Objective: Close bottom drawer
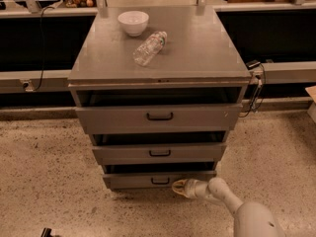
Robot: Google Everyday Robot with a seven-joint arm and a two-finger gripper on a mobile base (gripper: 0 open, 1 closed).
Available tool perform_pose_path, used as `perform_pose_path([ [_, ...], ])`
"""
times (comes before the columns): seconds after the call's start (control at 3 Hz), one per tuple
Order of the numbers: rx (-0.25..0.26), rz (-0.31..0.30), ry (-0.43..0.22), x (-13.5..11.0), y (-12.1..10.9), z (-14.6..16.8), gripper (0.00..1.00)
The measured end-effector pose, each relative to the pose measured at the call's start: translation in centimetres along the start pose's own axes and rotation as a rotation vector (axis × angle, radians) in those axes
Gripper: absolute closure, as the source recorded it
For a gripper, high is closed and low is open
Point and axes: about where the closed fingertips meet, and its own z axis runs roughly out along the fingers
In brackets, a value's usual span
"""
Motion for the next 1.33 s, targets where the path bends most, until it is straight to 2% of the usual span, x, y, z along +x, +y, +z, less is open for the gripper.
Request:
perform_pose_path([
  [0.33, 0.037, -0.003, -0.009, 0.6, -1.3, -0.1, 1.0],
  [0.67, 0.052, -0.01, -0.023, 1.0, -2.3, 0.1, 1.0],
  [1.0, 0.039, -0.019, -0.044, 1.0, -2.2, 0.0, 1.0],
  [1.33, -0.015, 0.031, -0.145, -0.9, 0.1, -0.7, 1.0],
])
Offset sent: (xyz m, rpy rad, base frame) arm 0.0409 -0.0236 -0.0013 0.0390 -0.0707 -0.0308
